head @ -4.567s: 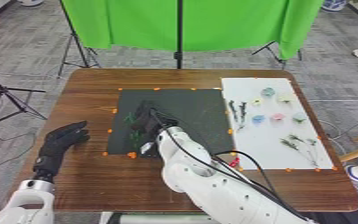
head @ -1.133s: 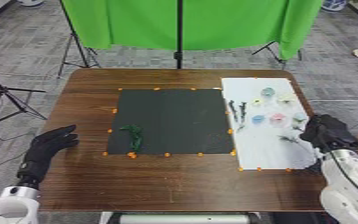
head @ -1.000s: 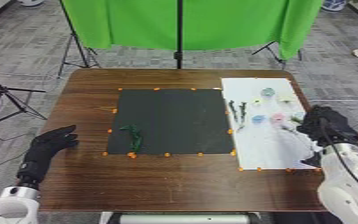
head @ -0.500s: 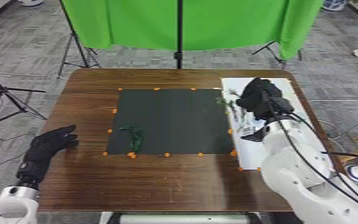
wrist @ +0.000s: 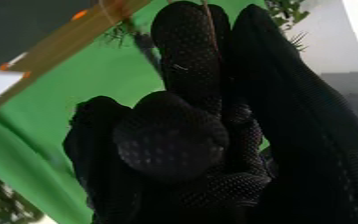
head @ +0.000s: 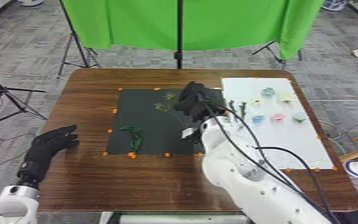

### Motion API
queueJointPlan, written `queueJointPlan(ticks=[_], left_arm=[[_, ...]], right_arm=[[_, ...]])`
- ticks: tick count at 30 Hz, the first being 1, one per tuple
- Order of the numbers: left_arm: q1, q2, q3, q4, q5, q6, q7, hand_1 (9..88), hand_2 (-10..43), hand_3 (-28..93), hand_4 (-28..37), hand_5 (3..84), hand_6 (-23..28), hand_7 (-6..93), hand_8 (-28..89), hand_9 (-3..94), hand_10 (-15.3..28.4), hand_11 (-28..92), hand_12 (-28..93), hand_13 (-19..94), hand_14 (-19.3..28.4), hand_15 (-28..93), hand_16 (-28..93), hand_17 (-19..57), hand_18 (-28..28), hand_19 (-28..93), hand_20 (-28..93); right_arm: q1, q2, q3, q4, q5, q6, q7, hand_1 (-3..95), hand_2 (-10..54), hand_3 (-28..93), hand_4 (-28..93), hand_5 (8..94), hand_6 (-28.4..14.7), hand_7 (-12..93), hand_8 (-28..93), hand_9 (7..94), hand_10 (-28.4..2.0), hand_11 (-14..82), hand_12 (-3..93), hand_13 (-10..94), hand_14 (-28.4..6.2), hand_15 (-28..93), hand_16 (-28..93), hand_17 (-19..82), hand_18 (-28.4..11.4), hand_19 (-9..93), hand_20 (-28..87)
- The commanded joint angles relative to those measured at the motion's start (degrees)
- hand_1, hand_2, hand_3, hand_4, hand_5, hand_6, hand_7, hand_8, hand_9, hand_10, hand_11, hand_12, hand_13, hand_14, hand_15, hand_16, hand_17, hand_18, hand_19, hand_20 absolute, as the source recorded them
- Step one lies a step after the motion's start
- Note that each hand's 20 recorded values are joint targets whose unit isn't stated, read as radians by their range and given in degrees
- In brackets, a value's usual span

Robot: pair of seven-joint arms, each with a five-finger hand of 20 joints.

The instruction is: Arrange flowers

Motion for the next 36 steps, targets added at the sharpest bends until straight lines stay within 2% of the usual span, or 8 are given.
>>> queueJointPlan(ticks=[1,11,19,36], left_arm=[[0.99,0.24,-0.62,-0.42,0.26,-0.43,-0.95,32.5,5.4,64,-16.9,47.1,5.0,14.2,-7,47.3,14.0,22,12,41,18.9,28,0,9.9,14.9,23,27],[0.67,0.23,-0.33,-0.30,0.40,-0.80,-1.08,32.5,4.3,65,-17.2,47.4,5.2,14.1,-7,47.3,13.9,22,13,41,19.1,28,0,9.9,14.8,23,27],[0.74,0.22,-0.39,-0.36,0.43,-0.70,-0.82,32.3,3.6,67,-17.4,47.7,5.2,14.1,-7,47.5,13.8,22,13,41,19.1,28,0,9.9,14.7,23,27],[0.62,-0.13,-0.35,-0.18,0.52,-1.17,-0.76,32.3,2.8,68,-18.1,48.1,5.1,14.2,-6,47.3,13.7,22,13,41,19.2,28,-1,9.8,14.7,23,27]], right_arm=[[-0.93,-3.37,-1.34,2.14,4.60,3.03,1.53,57.9,-9.5,55,-10,83.7,-3.1,26,16,93.1,-11.7,32.6,24.6,94,-0.9,60,22,70,-10.3,93,48],[-3.46,-5.80,0.17,3.71,10.70,2.78,2.85,59.3,-9.5,54,-10,83.0,-3.9,26,17,93.7,-11.9,32.7,23.2,94,-0.6,60,20,73,-7.4,92,39],[-3.93,-6.41,-0.36,4.51,12.98,5.02,2.79,60.6,-9.5,52,-10,83.0,-4.5,26,17,93.7,-12.5,32.2,21.7,94,-1.0,58,17,75,-5.6,88,34],[-4.74,-6.78,0.38,5.64,13.39,3.99,1.77,57.0,-9.5,52,-9,82.2,-5.2,24,16,93.7,-12.9,29.8,21.7,94,-1.2,56,17,75,-5.2,85,34]])
